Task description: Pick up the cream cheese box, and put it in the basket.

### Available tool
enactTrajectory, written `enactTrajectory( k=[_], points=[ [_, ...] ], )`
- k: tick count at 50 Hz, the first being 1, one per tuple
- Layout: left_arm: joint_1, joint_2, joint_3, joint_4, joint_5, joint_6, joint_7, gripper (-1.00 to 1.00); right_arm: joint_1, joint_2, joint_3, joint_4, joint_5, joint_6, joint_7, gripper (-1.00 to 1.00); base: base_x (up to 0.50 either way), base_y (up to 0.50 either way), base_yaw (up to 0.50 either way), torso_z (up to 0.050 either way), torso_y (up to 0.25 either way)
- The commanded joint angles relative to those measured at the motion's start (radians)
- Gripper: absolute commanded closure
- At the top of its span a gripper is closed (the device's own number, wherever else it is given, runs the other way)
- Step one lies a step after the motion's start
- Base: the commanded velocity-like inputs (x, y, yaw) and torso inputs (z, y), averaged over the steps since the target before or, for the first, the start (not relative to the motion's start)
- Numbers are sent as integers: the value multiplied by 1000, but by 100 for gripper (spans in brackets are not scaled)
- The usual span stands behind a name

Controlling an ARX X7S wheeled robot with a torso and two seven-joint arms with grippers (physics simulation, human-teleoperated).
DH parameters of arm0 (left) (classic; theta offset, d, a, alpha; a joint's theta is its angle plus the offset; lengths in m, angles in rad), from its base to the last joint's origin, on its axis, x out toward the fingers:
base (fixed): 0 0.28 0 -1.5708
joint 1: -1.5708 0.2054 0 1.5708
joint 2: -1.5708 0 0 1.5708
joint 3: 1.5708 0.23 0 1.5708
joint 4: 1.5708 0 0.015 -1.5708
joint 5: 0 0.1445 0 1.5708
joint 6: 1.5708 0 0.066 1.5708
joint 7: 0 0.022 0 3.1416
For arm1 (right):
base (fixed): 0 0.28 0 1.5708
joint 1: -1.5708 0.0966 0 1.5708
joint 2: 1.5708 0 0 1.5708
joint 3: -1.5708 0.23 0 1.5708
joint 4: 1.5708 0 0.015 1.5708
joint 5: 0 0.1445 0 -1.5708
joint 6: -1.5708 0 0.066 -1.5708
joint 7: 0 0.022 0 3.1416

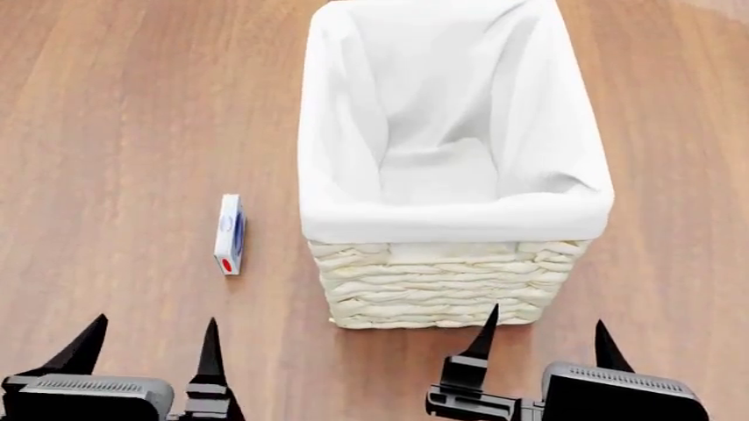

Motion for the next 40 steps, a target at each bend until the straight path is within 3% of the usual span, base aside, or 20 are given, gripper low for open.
enactTrajectory(
  k=[1, 25, 40],
  points=[
    [-116, 45, -12, -152, 24, -17, 41, -100, 1, -17, 28, -5, -1, 15, -28, -100, 0, 0, 0, 0, 0],
    [-325, 113, -34, -384, -119, -62, 144, -100, 4, -14, 20, 18, 6, 5, -24, -100, 0, 0, 0, 0, 0],
    [-393, 132, 3, -465, -96, -53, 129, -100, 3, -8, 16, 13, 11, 8, -19, -100, 0, 0, 0, 0, 0]
  ],
)
